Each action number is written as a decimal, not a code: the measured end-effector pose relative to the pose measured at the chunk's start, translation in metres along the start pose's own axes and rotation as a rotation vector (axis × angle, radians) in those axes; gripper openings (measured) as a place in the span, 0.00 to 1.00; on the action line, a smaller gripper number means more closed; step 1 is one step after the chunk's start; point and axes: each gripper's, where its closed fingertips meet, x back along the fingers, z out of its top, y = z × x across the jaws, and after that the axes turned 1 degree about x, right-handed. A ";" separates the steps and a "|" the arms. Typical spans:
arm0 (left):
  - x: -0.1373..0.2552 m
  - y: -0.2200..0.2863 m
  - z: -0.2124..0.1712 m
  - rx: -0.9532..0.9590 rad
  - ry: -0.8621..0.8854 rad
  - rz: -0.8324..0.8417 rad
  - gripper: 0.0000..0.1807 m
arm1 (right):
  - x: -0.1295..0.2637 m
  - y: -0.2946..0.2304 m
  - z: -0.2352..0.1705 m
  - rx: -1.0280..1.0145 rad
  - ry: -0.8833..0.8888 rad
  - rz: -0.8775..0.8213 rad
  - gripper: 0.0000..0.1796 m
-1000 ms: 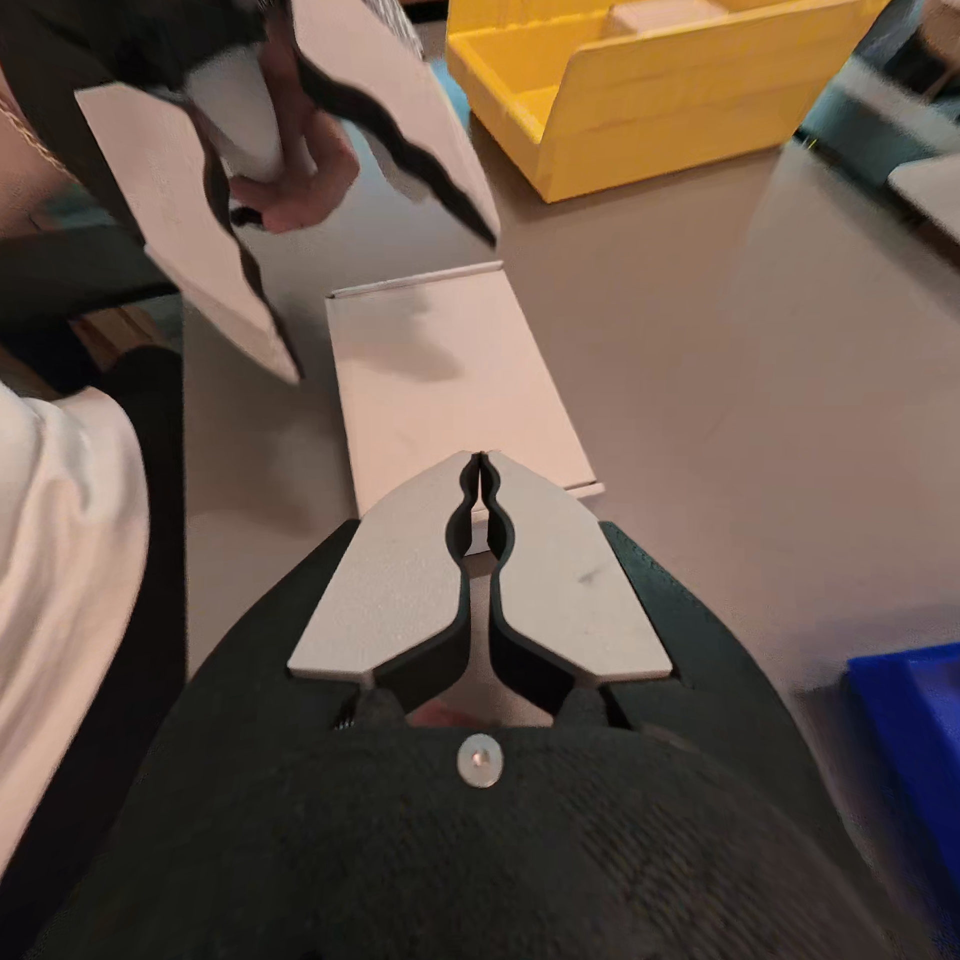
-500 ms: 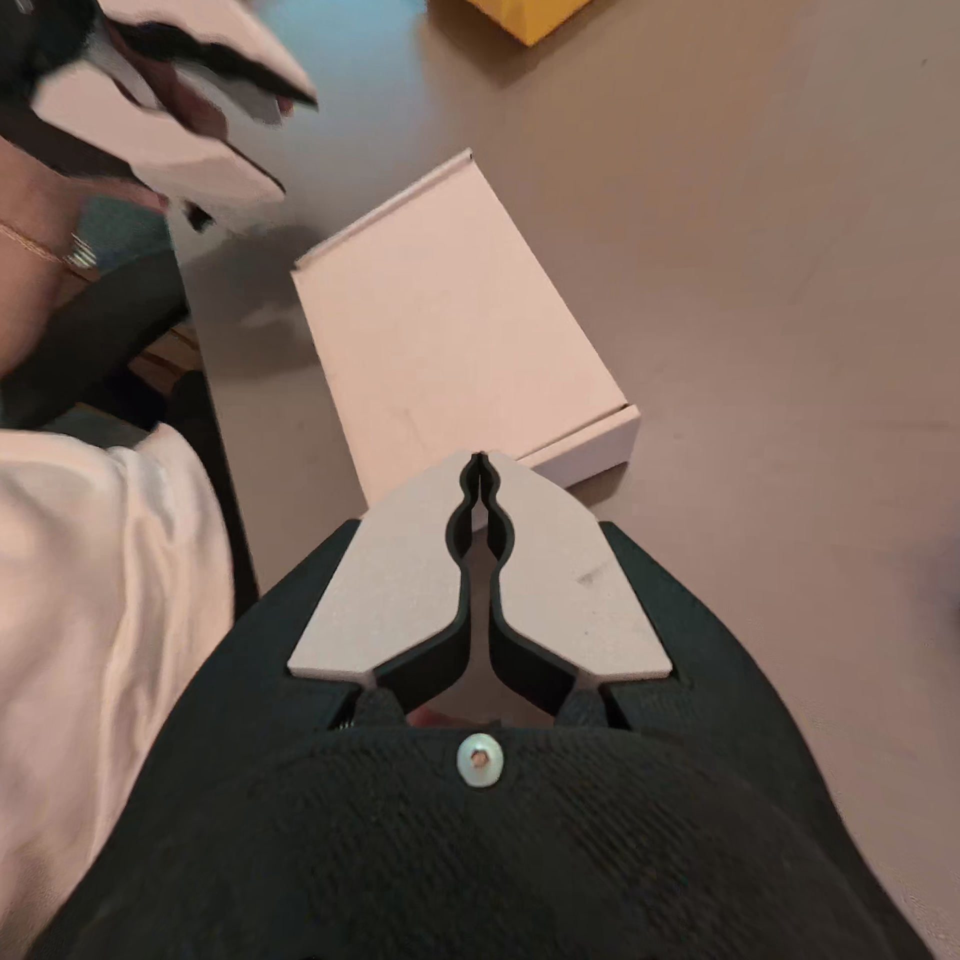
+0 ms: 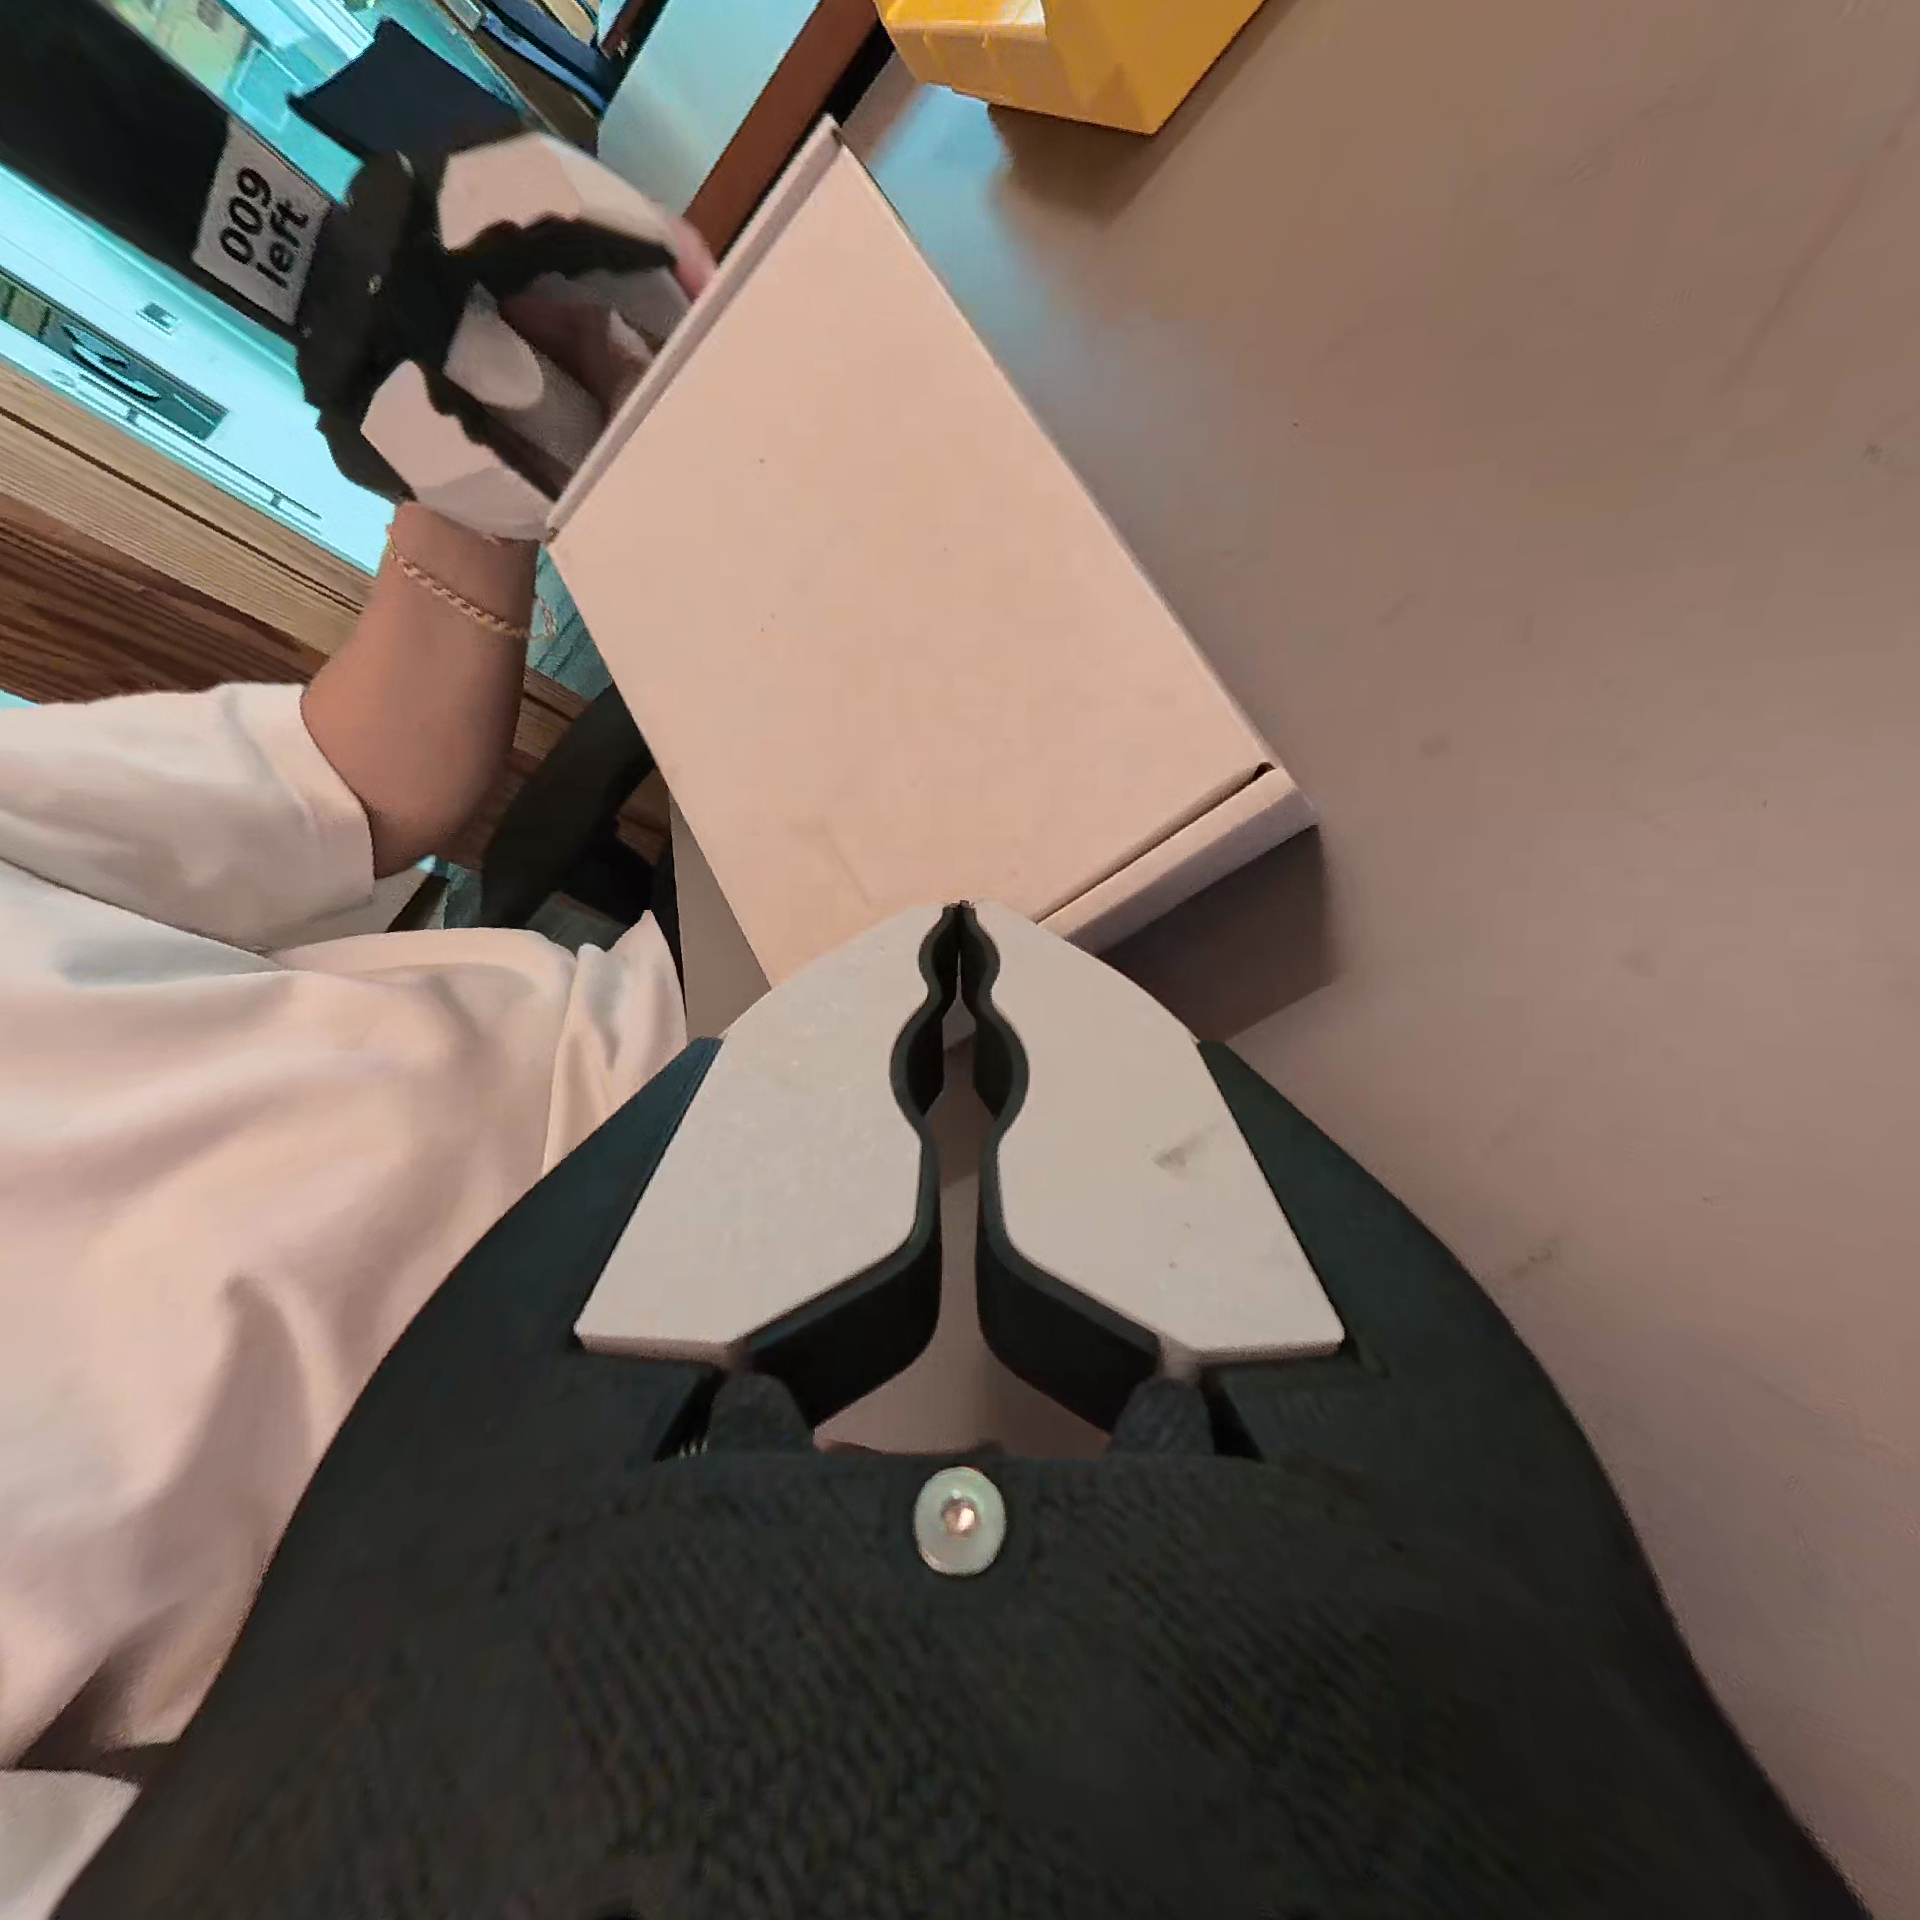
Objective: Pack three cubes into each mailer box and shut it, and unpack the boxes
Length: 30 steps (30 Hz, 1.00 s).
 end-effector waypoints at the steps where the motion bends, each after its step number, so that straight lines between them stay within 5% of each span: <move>1: -0.001 -0.002 0.000 -0.087 -0.022 0.006 0.40 | -0.001 0.000 0.001 0.004 0.003 0.006 0.00; 7: -0.009 -0.044 -0.030 -0.967 -0.421 0.172 0.58 | -0.003 -0.002 0.003 0.010 0.018 0.043 0.00; 9: -0.021 -0.051 -0.024 -1.233 -0.387 0.240 0.60 | -0.001 -0.002 0.002 0.008 0.020 0.051 0.00; 15: -0.057 -0.021 -0.019 -1.515 -0.215 0.162 0.60 | 0.001 0.000 0.000 0.026 0.017 0.046 0.00; 17: -0.065 -0.016 -0.020 -1.578 -0.190 0.152 0.51 | 0.000 0.000 0.002 0.025 0.031 0.047 0.00; 21: -0.072 -0.006 -0.027 -1.505 -0.210 0.094 0.42 | 0.004 0.005 0.007 0.054 0.045 -0.008 0.00; 23: -0.069 -0.009 -0.026 -1.357 -0.263 0.078 0.42 | 0.018 -0.001 0.018 0.104 0.104 -0.007 0.09; 30: -0.054 0.023 0.002 -0.287 -0.107 -0.202 0.41 | 0.079 -0.058 0.065 0.466 0.456 -0.035 0.32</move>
